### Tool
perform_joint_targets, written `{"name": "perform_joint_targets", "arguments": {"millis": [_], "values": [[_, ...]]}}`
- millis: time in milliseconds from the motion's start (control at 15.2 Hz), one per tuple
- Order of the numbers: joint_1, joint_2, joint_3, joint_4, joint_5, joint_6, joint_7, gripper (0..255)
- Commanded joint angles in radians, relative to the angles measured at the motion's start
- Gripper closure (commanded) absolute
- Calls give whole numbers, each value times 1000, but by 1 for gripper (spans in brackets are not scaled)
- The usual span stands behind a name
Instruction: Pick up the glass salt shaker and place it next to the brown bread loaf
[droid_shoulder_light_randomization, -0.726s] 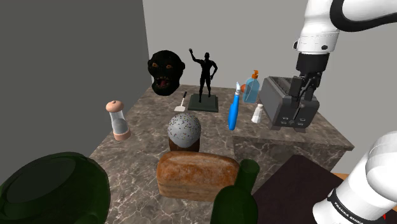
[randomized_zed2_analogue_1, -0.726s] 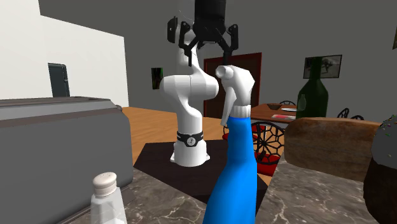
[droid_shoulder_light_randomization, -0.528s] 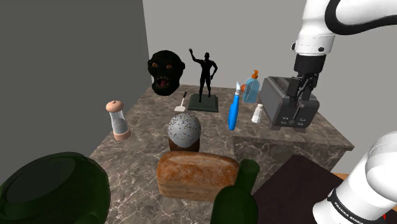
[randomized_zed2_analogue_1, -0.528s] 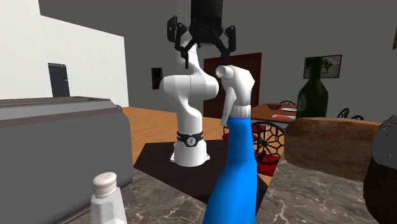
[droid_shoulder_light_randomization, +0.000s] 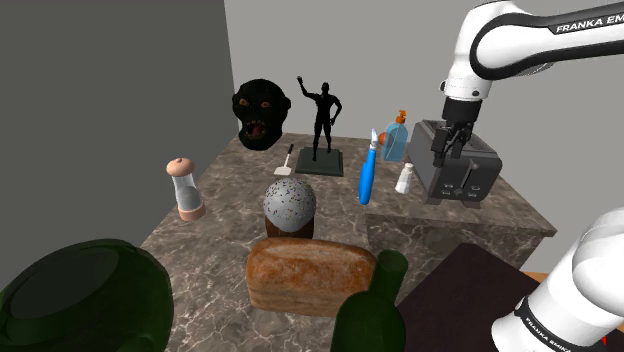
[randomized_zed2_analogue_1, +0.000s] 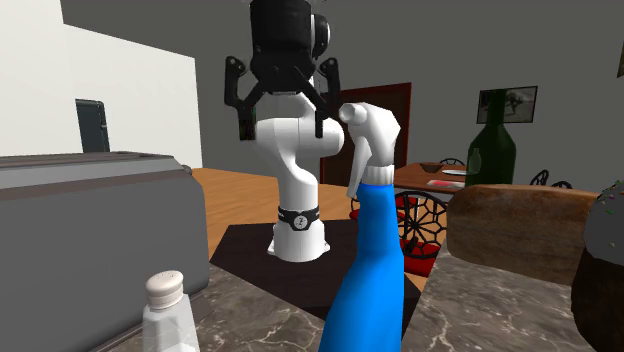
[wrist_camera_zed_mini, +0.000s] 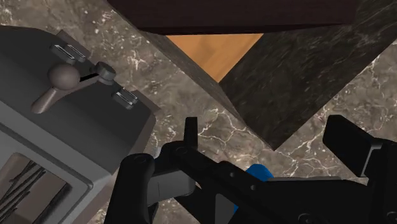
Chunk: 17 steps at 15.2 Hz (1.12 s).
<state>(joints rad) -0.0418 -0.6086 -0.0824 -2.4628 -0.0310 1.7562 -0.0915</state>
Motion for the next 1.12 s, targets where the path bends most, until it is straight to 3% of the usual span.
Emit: {"name": "perform_joint_targets", "arguments": {"millis": [0,462,858,1056], "values": [[-8,50,-32,5,-9,60,-42,0],[-17,283,-135,90,10,246,-192,0],[-22,507,-202,219,94,359,-342,0],[-25,536,-204,215,108,392,-358,0]]}}
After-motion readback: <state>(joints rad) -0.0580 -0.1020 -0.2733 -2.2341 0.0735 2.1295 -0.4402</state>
